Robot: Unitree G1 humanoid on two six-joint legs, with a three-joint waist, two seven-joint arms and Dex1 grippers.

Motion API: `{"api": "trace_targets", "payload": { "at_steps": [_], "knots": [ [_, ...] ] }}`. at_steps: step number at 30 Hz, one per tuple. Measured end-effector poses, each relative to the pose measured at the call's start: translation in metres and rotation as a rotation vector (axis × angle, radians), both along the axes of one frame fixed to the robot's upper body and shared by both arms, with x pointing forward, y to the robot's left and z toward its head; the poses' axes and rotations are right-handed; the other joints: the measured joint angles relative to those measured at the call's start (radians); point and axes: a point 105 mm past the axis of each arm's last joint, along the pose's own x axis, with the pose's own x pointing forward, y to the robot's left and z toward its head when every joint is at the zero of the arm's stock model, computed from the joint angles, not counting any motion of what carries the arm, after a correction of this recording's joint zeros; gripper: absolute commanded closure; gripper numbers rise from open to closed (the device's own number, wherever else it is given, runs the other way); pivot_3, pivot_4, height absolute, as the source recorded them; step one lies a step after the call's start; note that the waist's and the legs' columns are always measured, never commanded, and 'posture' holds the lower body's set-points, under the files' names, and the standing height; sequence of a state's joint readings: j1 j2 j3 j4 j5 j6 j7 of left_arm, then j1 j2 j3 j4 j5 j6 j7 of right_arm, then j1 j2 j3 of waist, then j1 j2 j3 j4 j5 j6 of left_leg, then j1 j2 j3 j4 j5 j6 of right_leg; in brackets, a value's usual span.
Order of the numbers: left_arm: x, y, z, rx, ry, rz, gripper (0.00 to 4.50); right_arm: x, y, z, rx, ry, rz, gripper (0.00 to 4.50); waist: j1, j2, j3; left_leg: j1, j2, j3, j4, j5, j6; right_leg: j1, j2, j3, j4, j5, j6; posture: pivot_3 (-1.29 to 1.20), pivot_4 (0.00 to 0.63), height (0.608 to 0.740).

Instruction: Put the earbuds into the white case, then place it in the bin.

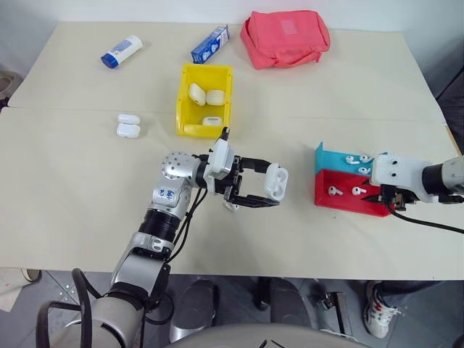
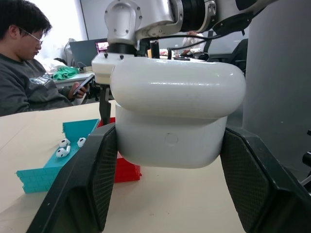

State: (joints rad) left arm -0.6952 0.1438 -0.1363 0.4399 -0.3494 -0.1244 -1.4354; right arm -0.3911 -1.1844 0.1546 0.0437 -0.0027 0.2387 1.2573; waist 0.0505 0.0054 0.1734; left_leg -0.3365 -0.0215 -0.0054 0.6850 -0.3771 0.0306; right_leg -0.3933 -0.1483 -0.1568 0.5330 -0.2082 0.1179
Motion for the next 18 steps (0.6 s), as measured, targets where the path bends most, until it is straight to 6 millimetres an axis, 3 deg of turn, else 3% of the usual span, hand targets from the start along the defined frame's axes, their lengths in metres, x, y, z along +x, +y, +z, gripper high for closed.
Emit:
{"api": "trace_targets", "payload": {
  "at_steps": [8,18],
  "knots": [
    [0.000,0.002,0.000,0.010,-0.003,0.004,1.70,0.014,0.001,-0.008,-0.034,0.000,0.025,2.79,-0.002,0.000,0.000,0.000,0.000,0.000,0.000,0.001,0.000,0.000,0.000,0.000,0.001,0.000,0.000,0.00,0.150,0.740],
    [-0.002,0.003,0.001,0.012,-0.008,0.004,1.70,0.017,-0.002,-0.011,-0.055,0.012,0.036,2.79,-0.003,0.000,0.000,0.000,0.000,0.001,0.000,0.001,-0.001,0.000,0.000,0.000,0.001,0.000,0.000,0.00,0.150,0.740]
  ]
}}
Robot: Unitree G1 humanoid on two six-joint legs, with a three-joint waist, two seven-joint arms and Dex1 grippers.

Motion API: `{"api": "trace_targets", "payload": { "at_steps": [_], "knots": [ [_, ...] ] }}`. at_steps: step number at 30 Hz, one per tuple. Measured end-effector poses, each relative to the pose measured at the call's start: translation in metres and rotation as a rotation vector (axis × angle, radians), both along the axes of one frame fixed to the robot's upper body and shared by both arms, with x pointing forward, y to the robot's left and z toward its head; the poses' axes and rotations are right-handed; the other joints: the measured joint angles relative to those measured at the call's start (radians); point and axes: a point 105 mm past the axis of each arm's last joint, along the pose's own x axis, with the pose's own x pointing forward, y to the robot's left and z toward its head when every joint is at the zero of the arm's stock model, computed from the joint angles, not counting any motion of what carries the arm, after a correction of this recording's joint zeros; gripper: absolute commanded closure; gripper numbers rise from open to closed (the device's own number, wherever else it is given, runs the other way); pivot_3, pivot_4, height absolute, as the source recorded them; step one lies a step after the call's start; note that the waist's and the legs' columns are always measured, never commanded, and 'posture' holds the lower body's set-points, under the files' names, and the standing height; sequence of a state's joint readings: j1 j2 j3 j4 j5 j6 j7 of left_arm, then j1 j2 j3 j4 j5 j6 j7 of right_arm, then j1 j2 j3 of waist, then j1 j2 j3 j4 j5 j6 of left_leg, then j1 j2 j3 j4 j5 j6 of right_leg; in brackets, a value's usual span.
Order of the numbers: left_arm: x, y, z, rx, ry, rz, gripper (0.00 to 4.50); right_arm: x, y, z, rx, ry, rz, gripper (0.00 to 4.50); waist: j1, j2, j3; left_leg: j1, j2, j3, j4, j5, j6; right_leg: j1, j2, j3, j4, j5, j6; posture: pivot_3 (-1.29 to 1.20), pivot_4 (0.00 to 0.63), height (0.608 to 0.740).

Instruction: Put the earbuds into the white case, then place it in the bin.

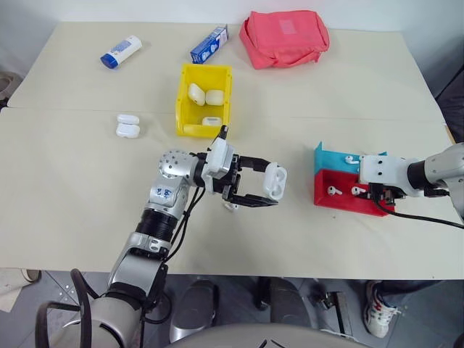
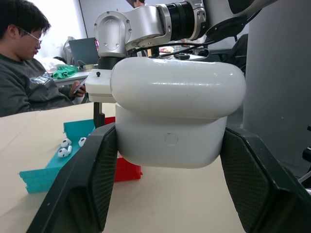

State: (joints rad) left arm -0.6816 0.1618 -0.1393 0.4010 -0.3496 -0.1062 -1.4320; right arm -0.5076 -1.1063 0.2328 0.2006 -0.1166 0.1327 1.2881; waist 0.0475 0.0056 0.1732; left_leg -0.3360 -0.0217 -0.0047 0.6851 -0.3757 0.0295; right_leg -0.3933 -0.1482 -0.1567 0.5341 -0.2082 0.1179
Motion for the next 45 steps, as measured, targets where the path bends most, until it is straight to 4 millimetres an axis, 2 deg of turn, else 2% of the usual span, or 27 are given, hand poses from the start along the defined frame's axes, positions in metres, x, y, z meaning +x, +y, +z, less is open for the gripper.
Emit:
{"api": "trace_targets", "payload": {
  "at_steps": [20,24,36,39,42,45],
  "knots": [
    [0.000,0.000,-0.001,-0.005,0.010,0.019,1.70,0.000,0.005,-0.001,0.014,0.022,0.018,2.79,0.000,0.000,0.000,0.000,0.000,0.000,0.000,0.000,0.000,0.000,0.000,0.000,0.000,0.000,0.000,0.00,0.150,0.740],
    [0.000,0.001,-0.002,-0.007,0.012,0.021,1.70,-0.001,0.005,-0.002,0.015,0.029,0.015,4.00,0.000,0.000,0.000,0.000,0.000,0.000,0.000,0.000,0.000,0.000,0.000,0.000,0.001,0.000,0.000,0.00,0.150,0.740],
    [0.000,0.000,-0.002,-0.009,0.013,0.020,1.70,-0.002,0.003,-0.001,0.037,0.010,-0.018,4.07,0.001,0.000,0.000,0.000,0.000,0.000,0.001,0.000,0.000,0.000,0.000,0.000,0.001,0.000,0.000,0.00,0.150,0.740],
    [0.002,-0.003,-0.001,-0.013,0.022,0.016,1.70,-0.004,0.008,0.013,0.146,-0.036,-0.079,4.07,0.003,0.000,0.000,0.000,0.000,0.000,0.002,0.000,0.000,0.000,0.000,0.000,0.001,0.000,0.000,0.00,0.150,0.740],
    [0.006,-0.010,0.005,-0.024,0.017,0.002,1.70,-0.010,0.023,0.052,0.342,-0.169,-0.124,4.07,0.009,0.000,0.000,-0.001,0.001,-0.002,0.002,0.000,-0.001,0.001,0.000,-0.001,0.001,0.000,0.000,0.00,0.150,0.740],
    [0.009,-0.021,0.010,-0.033,0.010,-0.036,1.70,-0.038,0.052,0.081,0.600,-0.253,-0.086,4.07,0.023,0.000,0.000,-0.002,0.001,-0.004,0.004,0.000,-0.002,0.001,0.001,-0.002,0.001,0.000,-0.001,0.00,0.150,0.740]
  ]
}}
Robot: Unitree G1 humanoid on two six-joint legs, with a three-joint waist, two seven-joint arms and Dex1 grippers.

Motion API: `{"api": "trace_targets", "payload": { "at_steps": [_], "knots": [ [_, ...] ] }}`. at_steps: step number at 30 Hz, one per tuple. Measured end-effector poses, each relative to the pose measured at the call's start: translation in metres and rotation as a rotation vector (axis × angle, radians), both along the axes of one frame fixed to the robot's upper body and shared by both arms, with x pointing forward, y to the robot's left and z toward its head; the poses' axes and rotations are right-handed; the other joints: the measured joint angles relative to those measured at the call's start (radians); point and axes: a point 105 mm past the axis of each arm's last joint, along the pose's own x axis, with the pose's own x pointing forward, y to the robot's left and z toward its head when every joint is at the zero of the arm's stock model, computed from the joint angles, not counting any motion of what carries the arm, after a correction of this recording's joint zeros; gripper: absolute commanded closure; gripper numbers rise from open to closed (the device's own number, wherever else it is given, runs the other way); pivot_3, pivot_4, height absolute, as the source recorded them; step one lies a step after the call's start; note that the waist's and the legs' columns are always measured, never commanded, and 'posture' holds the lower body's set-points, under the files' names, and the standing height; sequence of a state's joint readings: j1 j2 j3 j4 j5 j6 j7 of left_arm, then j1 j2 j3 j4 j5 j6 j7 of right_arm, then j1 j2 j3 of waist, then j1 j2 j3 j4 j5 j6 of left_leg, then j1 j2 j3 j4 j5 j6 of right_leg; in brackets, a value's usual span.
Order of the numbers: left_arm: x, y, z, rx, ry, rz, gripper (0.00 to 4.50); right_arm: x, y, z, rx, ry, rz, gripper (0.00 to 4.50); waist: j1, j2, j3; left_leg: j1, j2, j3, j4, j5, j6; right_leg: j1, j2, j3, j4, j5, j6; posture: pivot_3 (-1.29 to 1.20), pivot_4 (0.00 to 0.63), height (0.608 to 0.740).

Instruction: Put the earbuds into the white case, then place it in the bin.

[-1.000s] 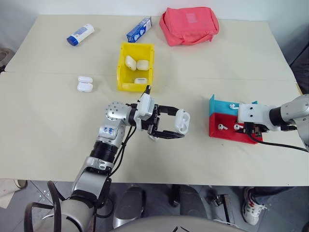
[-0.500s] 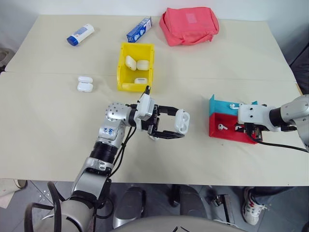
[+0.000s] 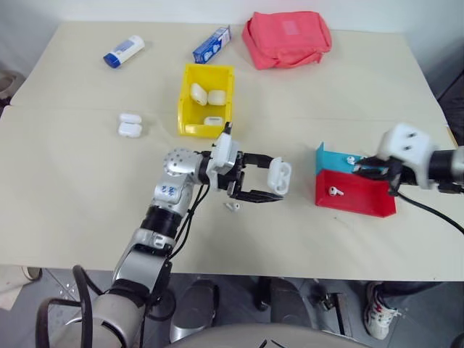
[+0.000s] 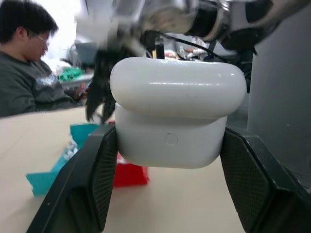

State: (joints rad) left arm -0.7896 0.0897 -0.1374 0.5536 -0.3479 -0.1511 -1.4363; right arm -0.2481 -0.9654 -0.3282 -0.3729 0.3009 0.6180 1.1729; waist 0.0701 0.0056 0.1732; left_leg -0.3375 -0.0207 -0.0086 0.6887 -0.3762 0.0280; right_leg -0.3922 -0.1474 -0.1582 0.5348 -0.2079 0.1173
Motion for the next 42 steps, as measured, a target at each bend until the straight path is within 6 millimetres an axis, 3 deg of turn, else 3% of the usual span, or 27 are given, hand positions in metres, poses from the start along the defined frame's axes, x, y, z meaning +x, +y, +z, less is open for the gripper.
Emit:
{"api": "trace_targets", "payload": {
  "at_steps": [3,7,10,14,29,42],
  "knots": [
    [0.002,-0.008,0.001,0.004,0.018,-0.038,1.70,-0.023,0.035,0.021,0.243,-0.088,0.094,4.07,0.003,0.000,0.000,0.000,0.000,0.001,0.001,0.000,0.000,0.000,0.000,0.001,0.000,0.001,0.000,0.00,0.150,0.740],
    [0.001,-0.017,0.005,0.000,0.026,-0.082,1.70,-0.031,0.056,0.036,0.407,-0.138,0.113,4.07,0.002,0.000,0.000,0.000,0.000,0.001,0.001,-0.001,0.002,-0.001,0.000,0.001,0.001,0.001,-0.001,0.00,0.150,0.740],
    [0.003,-0.021,0.008,-0.001,0.036,-0.095,1.70,-0.032,0.065,0.039,0.498,-0.156,0.109,4.07,0.001,0.000,0.000,-0.001,0.000,0.002,0.001,-0.001,0.003,-0.002,0.000,0.001,0.001,0.001,-0.001,0.00,0.150,0.740],
    [0.007,-0.022,0.015,-0.004,0.038,-0.093,1.70,-0.032,0.078,0.025,0.552,-0.107,0.108,4.07,0.001,0.000,0.000,-0.001,-0.001,0.003,0.001,-0.002,0.005,-0.001,0.000,0.002,0.001,0.001,-0.001,0.00,0.150,0.740],
    [0.011,-0.020,0.018,0.001,0.065,-0.086,1.70,-0.025,0.082,0.022,0.598,-0.170,0.104,4.07,-0.004,0.000,0.000,0.000,-0.001,0.004,0.001,-0.002,0.007,-0.002,0.000,0.003,0.002,0.001,-0.001,0.00,0.150,0.740],
    [0.008,-0.020,0.011,0.029,0.078,-0.097,1.70,-0.023,0.082,0.007,0.627,-0.174,0.084,4.07,-0.009,0.000,0.000,0.000,-0.001,0.004,0.001,-0.002,0.007,-0.002,0.000,0.003,0.002,0.001,-0.001,0.00,0.150,0.740]
  ]
}}
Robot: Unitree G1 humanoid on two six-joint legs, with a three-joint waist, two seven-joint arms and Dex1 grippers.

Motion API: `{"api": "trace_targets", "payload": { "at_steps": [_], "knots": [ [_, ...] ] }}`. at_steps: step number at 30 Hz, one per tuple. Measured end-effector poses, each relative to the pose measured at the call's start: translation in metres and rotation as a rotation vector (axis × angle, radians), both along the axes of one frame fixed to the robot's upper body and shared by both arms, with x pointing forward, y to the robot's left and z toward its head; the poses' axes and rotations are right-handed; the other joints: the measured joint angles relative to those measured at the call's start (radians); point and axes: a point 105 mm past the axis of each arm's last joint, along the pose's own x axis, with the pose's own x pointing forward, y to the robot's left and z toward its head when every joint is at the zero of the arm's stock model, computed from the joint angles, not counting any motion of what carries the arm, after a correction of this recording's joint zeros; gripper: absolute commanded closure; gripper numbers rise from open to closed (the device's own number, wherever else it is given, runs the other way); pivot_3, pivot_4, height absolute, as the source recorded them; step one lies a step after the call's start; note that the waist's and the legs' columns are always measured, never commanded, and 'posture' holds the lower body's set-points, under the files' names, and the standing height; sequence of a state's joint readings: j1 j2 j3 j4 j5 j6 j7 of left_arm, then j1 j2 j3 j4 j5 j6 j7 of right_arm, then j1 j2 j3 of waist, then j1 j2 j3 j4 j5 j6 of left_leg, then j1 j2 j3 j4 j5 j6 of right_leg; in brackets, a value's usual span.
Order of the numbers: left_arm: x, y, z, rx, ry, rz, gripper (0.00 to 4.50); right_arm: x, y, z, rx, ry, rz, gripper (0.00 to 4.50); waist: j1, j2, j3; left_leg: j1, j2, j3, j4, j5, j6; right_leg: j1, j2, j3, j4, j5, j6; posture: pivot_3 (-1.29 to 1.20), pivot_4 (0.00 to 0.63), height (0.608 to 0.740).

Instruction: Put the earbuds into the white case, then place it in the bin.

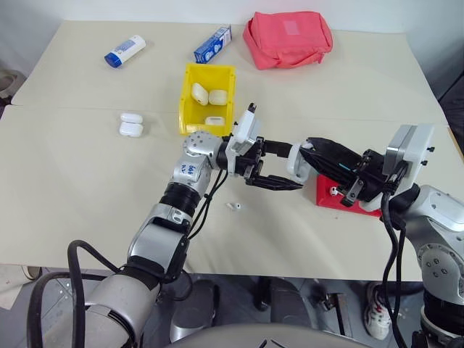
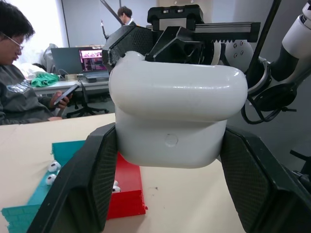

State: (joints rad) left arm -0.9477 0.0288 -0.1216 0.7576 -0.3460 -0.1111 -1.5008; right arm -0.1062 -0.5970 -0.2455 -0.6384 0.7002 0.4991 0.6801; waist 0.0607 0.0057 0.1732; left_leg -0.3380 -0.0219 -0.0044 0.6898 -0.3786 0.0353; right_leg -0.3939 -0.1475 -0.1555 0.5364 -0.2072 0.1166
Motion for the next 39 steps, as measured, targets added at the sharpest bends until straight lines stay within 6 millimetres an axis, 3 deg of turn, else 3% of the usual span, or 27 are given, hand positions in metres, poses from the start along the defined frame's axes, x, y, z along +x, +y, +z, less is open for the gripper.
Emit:
{"api": "trace_targets", "payload": {
  "at_steps": [13,39],
  "knots": [
    [0.000,-0.001,-0.005,0.033,0.001,-0.001,1.70,-0.001,-0.002,-0.012,-0.049,-0.045,-0.031,4.07,-0.007,0.000,0.000,0.000,0.000,0.000,0.000,0.000,0.000,0.000,0.000,0.000,0.000,0.000,0.000,0.00,0.150,0.740],
    [0.006,0.010,-0.001,0.021,0.006,0.037,1.70,0.010,0.010,-0.013,0.123,-0.037,-0.018,4.07,-0.009,0.000,0.000,0.000,0.000,0.000,0.000,0.000,0.001,0.000,0.000,0.000,0.000,0.000,0.000,0.00,0.150,0.740]
  ]
}}
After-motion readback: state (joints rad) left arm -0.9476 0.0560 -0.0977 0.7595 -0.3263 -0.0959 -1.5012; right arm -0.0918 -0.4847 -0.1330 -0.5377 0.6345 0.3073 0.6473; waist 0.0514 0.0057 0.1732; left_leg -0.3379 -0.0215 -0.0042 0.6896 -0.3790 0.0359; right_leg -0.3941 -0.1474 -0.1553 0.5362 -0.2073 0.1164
